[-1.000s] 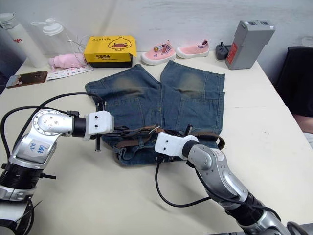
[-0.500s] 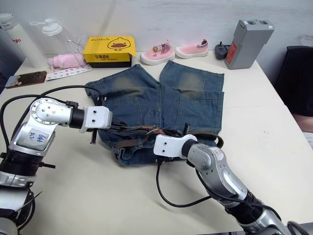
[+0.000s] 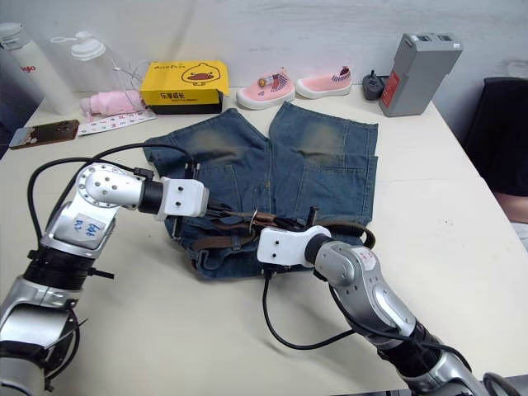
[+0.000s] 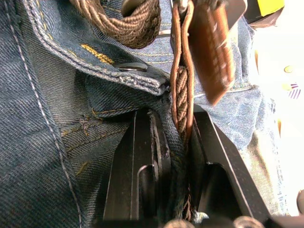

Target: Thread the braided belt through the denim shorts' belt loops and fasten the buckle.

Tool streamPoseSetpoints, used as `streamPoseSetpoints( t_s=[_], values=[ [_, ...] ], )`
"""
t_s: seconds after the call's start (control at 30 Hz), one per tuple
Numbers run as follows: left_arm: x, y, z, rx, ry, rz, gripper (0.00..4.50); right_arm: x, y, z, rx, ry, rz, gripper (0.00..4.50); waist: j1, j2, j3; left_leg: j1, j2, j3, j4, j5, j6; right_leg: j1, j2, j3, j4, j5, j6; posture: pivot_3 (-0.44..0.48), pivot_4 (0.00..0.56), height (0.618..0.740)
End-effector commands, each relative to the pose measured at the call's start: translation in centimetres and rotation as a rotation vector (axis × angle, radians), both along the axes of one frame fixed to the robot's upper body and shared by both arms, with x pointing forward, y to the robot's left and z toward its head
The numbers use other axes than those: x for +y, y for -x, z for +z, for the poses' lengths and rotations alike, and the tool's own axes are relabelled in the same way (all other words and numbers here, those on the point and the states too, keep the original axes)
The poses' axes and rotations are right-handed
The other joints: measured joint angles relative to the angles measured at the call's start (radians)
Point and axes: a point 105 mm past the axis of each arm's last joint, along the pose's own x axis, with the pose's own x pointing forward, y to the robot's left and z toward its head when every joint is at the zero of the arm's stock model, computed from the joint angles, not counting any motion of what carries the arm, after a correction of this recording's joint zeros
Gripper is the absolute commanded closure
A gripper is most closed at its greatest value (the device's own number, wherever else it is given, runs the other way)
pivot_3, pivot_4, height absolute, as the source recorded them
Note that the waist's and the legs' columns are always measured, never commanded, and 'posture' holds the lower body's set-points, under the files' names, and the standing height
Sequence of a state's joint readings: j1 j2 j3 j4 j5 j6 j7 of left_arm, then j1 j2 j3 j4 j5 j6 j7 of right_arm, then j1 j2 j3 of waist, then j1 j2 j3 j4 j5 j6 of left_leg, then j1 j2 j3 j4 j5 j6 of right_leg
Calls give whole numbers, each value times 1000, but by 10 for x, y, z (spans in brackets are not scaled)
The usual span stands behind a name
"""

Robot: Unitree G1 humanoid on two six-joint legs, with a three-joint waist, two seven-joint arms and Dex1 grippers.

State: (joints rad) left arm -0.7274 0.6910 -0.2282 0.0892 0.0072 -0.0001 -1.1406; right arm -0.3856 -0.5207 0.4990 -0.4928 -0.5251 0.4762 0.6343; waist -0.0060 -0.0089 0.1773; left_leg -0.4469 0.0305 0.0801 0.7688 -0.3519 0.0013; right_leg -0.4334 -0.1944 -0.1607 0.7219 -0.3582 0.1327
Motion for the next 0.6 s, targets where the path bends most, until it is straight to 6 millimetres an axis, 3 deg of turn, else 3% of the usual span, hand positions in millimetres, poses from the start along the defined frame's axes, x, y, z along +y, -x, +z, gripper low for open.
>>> streamPoseSetpoints(
  t_s=[0.03,0.27,0.43,0.53,0.6],
  values=[
    [-17,4,-15,20,32,-14,4500,6,6,10,-26,-26,39,4342,1,0,0,0,0,0,0,0,0,0,0,0,0,0,0,0,150,658],
    [-46,0,-35,71,96,3,4500,-4,13,-7,136,-58,-5,4342,6,-2,-1,0,-1,-1,1,0,0,2,-1,-1,1,0,0,0,150,658],
    [-48,1,-45,92,97,13,4500,-25,20,-8,271,-153,-87,2033,5,-2,-1,0,-1,-1,1,0,0,2,-1,-1,1,0,0,0,150,658],
    [-47,2,-49,102,98,18,4500,-41,31,4,354,-220,-84,673,7,-2,-1,1,-1,-2,1,0,0,3,-1,-1,0,0,0,0,150,658],
    [-47,2,-50,102,97,21,4500,-47,36,14,380,-258,-71,673,6,-2,-1,1,-1,-2,1,0,1,4,-1,-1,0,0,0,0,150,658]
  ],
)
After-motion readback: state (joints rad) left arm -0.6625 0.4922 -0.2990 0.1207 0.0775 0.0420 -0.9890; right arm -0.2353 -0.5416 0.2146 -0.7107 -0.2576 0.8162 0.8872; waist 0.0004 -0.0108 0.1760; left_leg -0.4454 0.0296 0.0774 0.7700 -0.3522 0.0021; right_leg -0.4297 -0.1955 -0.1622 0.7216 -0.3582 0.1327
